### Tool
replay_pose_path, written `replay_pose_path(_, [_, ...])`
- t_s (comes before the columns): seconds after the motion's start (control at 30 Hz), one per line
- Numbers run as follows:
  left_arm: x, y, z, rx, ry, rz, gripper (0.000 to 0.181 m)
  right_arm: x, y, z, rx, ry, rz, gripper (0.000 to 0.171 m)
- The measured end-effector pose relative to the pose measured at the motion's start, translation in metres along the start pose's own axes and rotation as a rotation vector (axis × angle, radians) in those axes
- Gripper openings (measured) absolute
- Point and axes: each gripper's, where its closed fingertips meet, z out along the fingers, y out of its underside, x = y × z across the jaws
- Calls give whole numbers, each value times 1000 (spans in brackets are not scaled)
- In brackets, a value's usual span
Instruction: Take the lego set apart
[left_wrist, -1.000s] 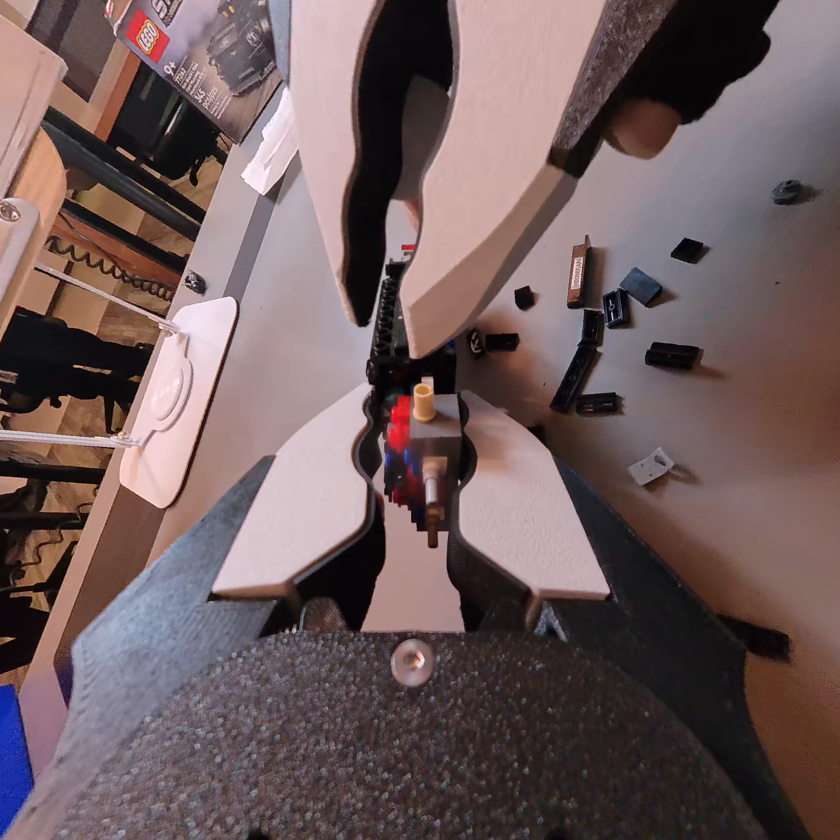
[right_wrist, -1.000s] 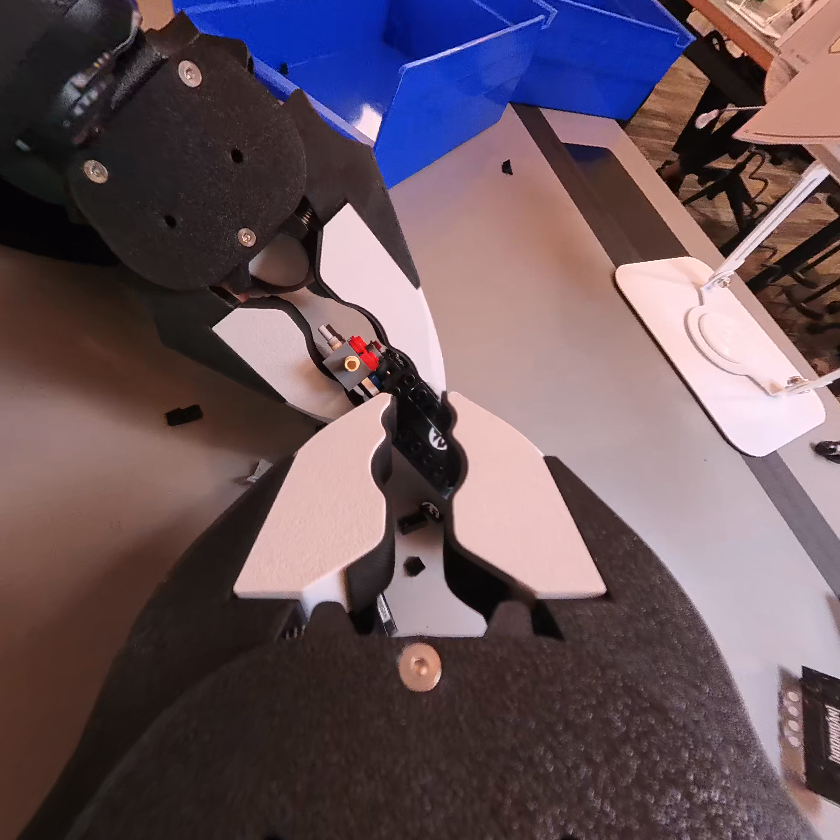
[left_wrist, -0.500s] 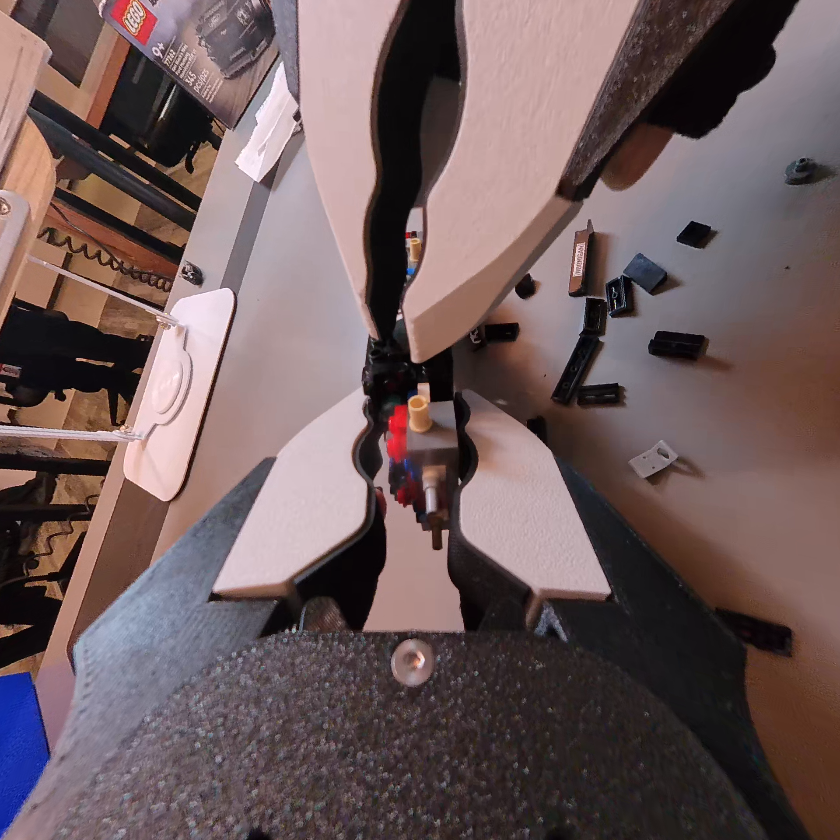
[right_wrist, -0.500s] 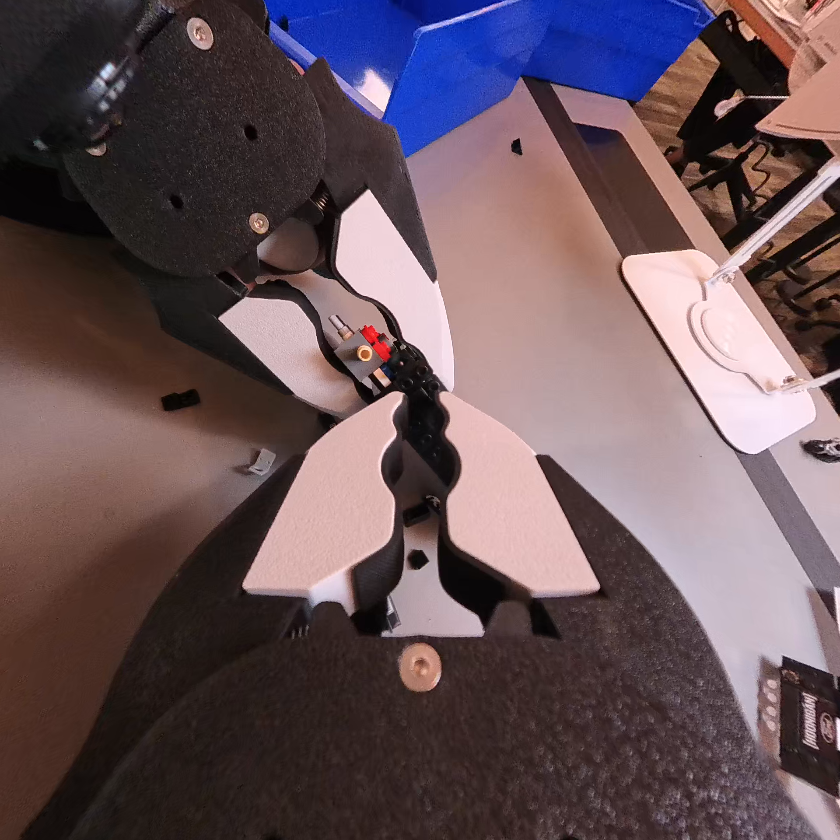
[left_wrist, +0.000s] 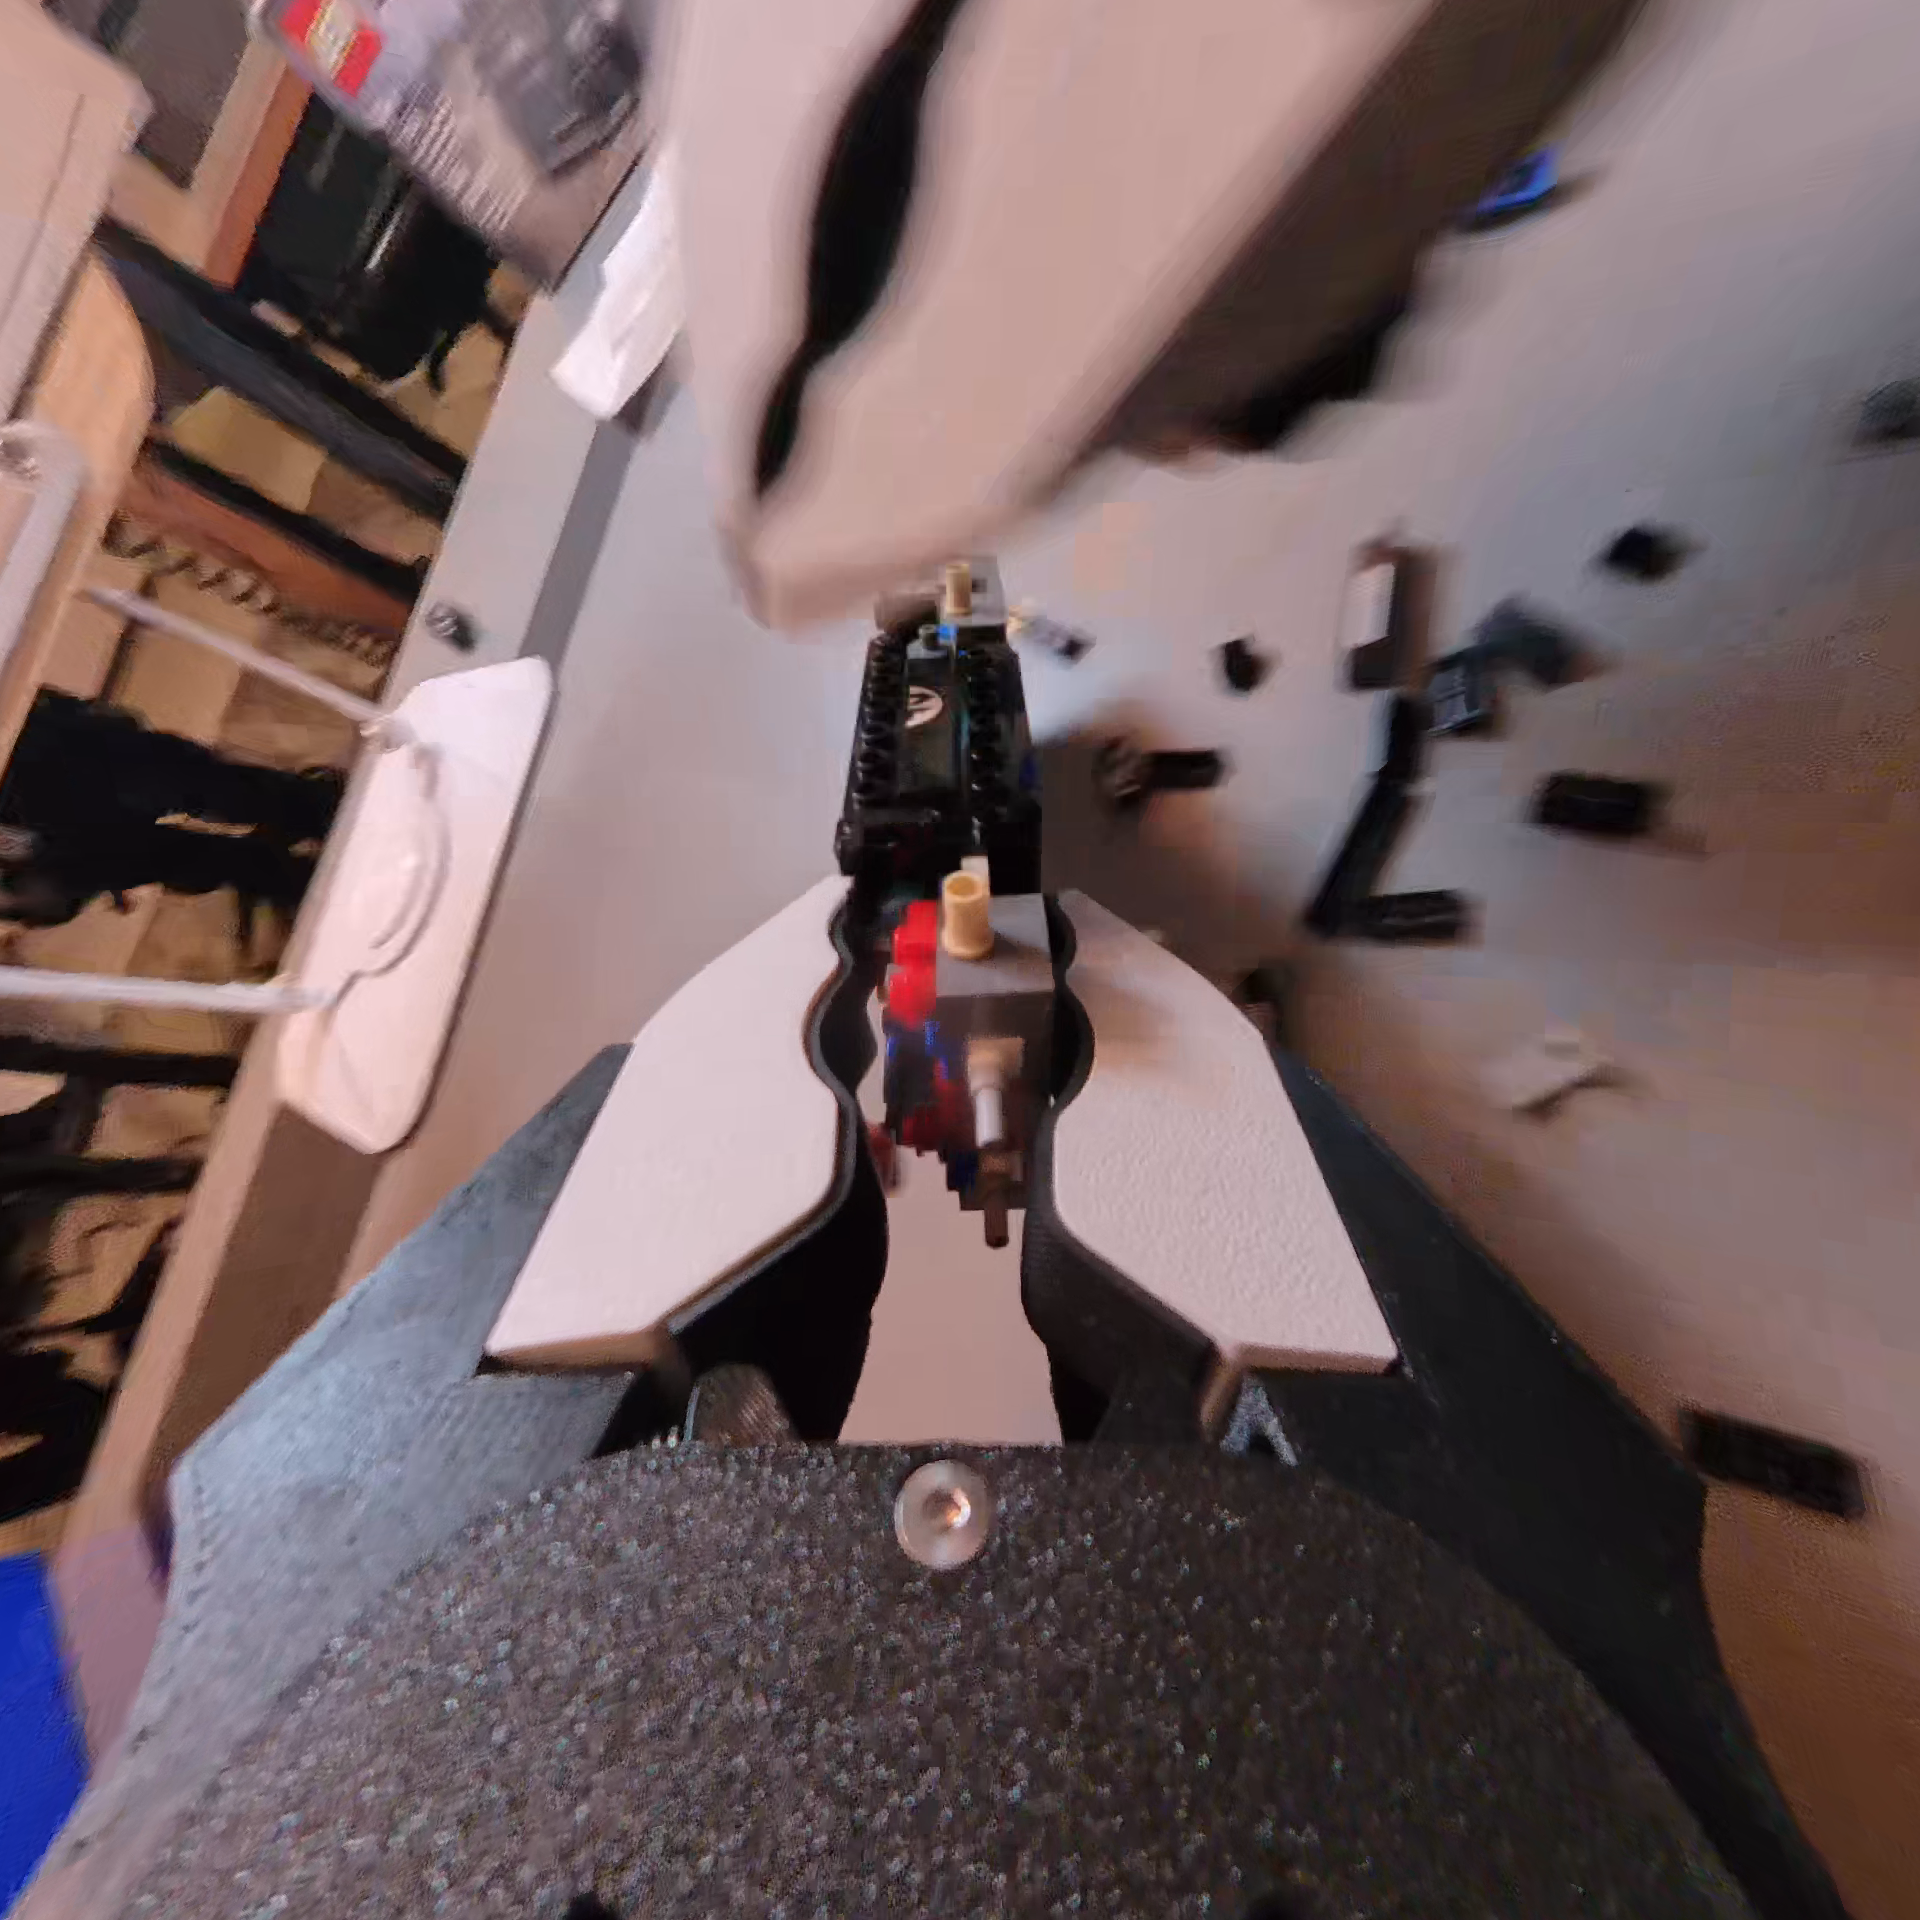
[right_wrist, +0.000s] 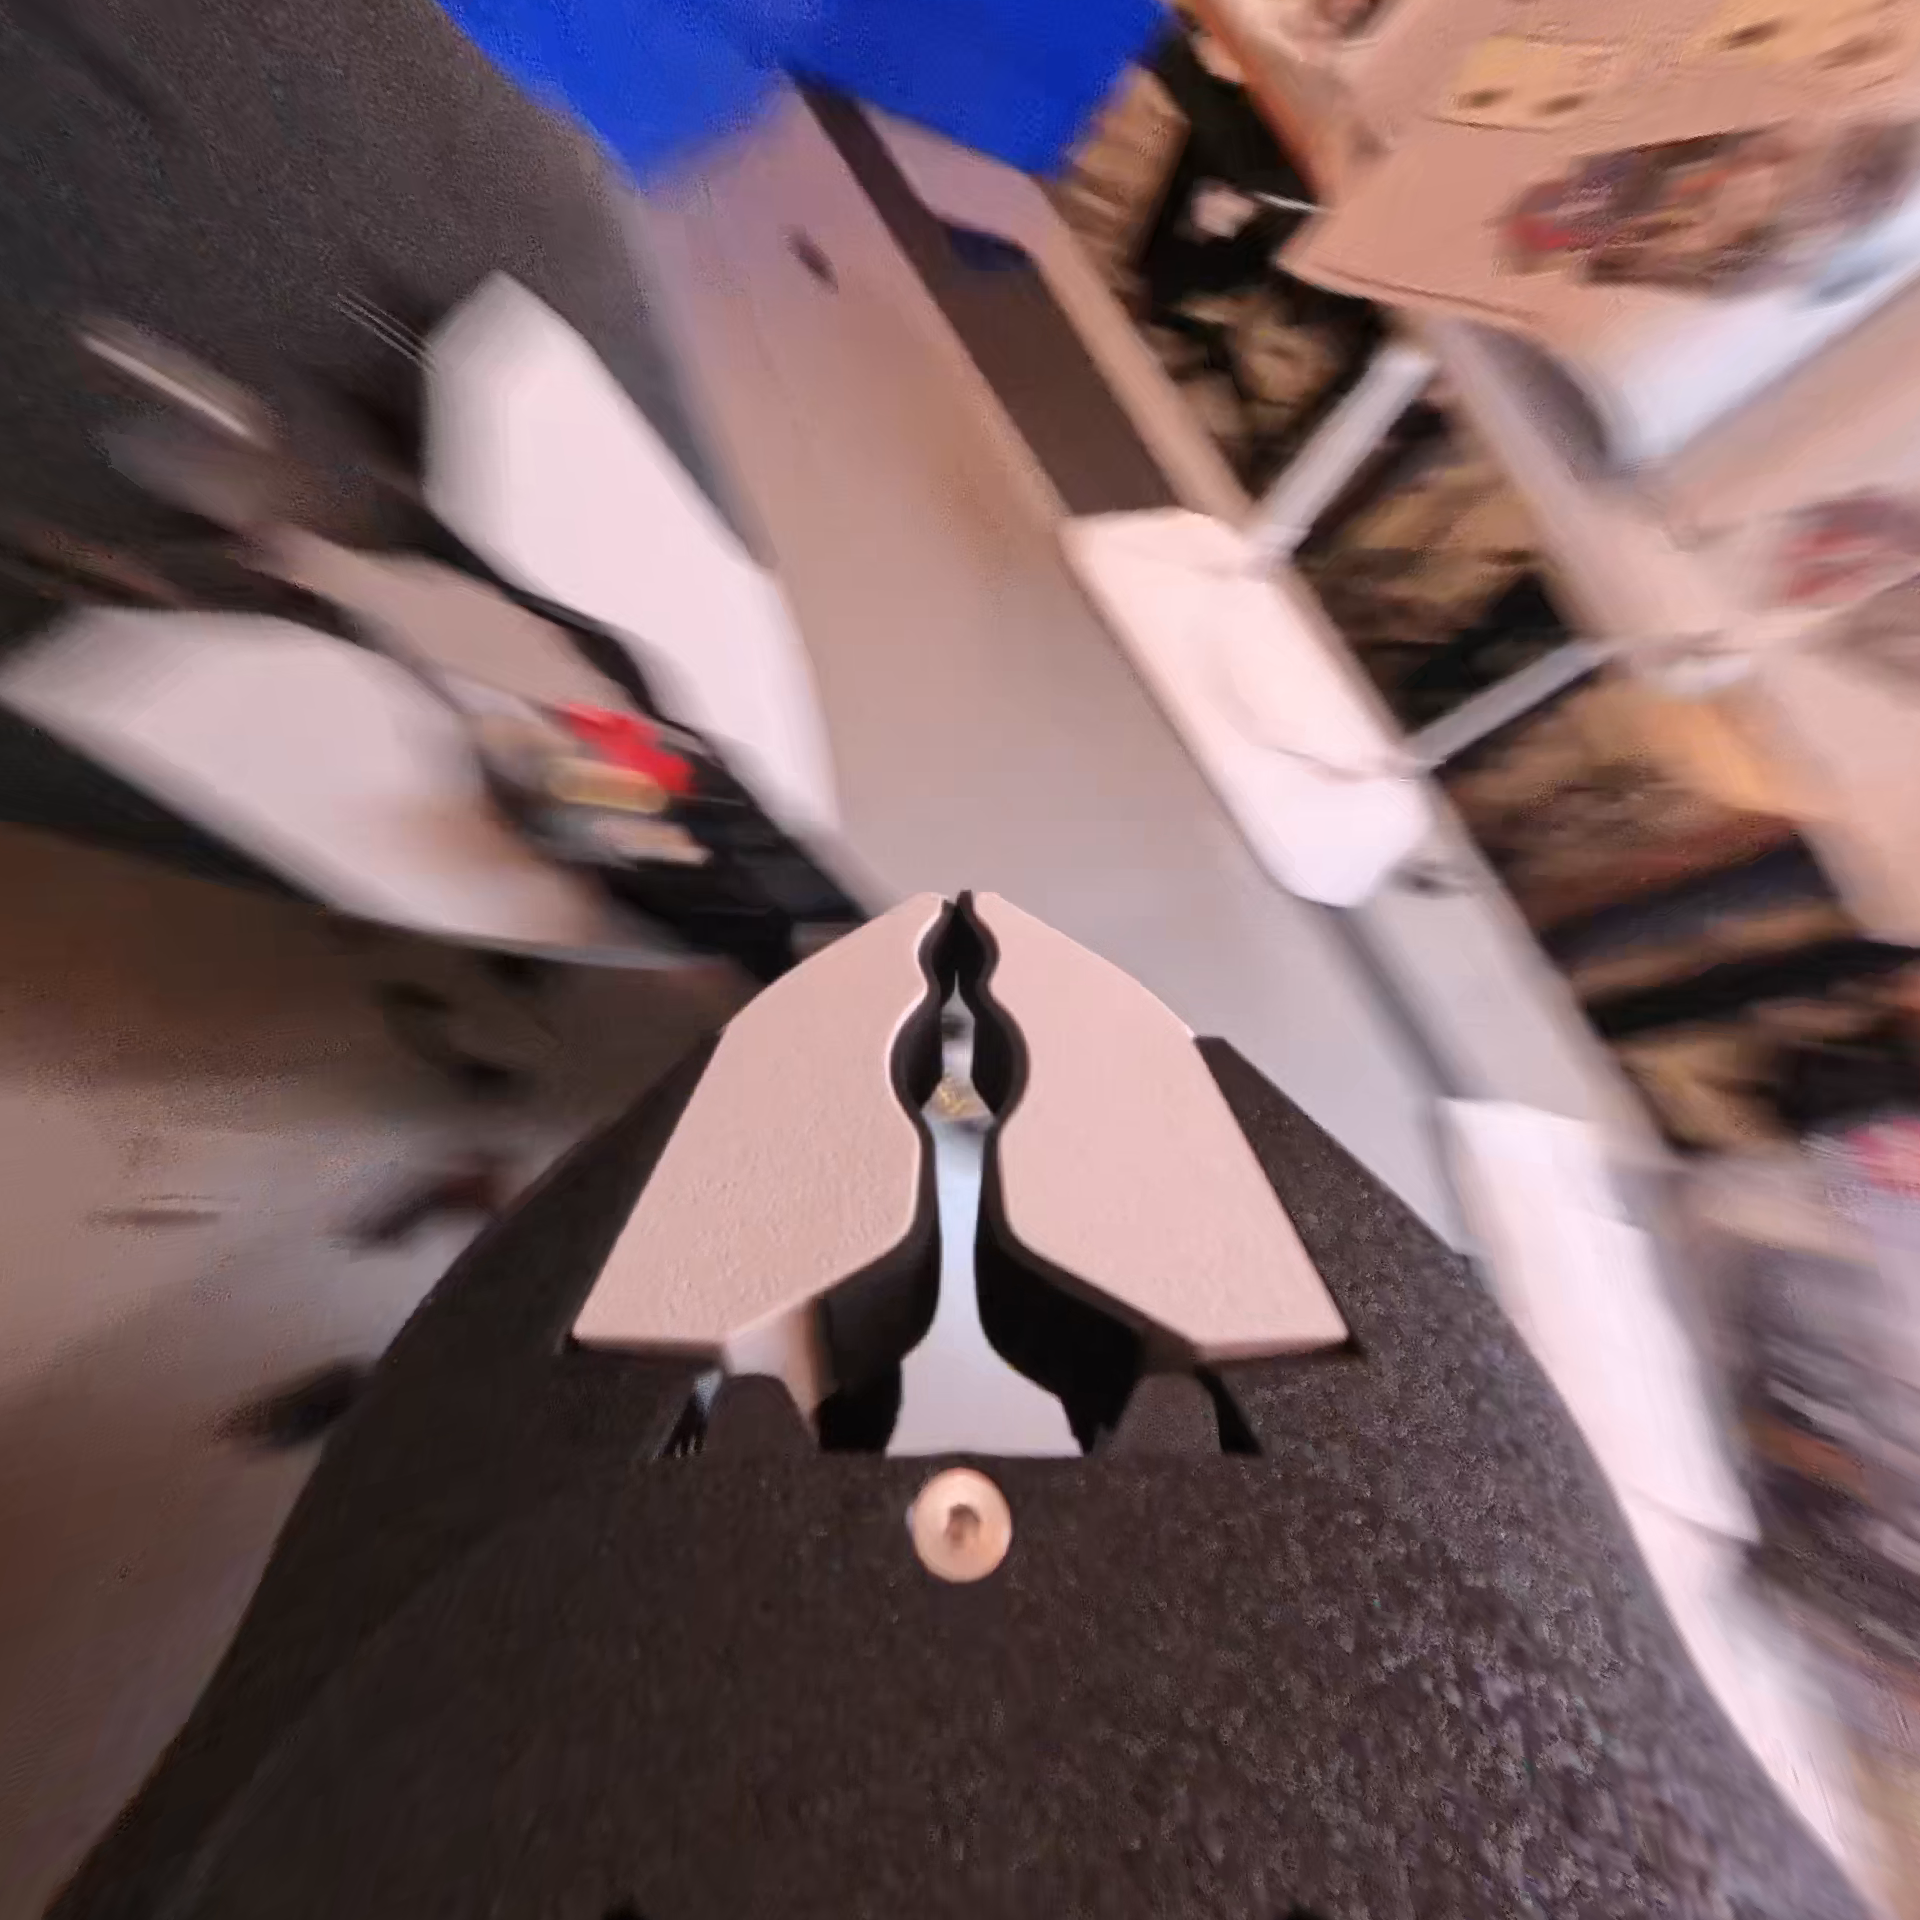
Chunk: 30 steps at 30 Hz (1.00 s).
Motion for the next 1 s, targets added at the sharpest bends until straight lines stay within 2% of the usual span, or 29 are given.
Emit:
replay_pose_path(0.03, [11, -5, -1, 15, 19, 8, 30, 19, 12, 1, -30, 35, 36, 0])
replay_pose_path(0.07, [13, -6, -1, 10, 1, 35, 31, 23, 12, -2, -10, -27, 130, 0])
replay_pose_path(0.1, [8, -3, -1, -3, -8, 20, 30, 27, 9, -7, 22, -26, 140, 0])
replay_pose_path(0.13, [2, 0, 0, -8, 1, -17, 30, 26, 2, -12, 59, -24, 109, 0])
replay_pose_path(0.27, [1, 1, 1, -3, -3, -17, 30, -6, -11, -21, 144, -206, 97, 0])
replay_pose_path(0.3, [1, 1, 1, -6, -3, -19, 30, -16, -13, -22, 150, -263, 109, 6])
replay_pose_path(0.33, [1, 1, 1, -7, -3, -28, 30, -27, -15, -23, 161, -329, 121, 19])
replay_pose_path(0.37, [0, 1, 1, -10, -2, -30, 30, -34, -18, -24, 164, -368, 134, 21])
replay_pose_path(0.7, [3, 2, 3, -44, -19, 11, 30, -44, -11, -15, 98, -364, 111, 17])
replay_pose_path(1.0, [4, 4, 3, -74, -32, 46, 30, -50, -12, -16, 61, -317, 30, 6])
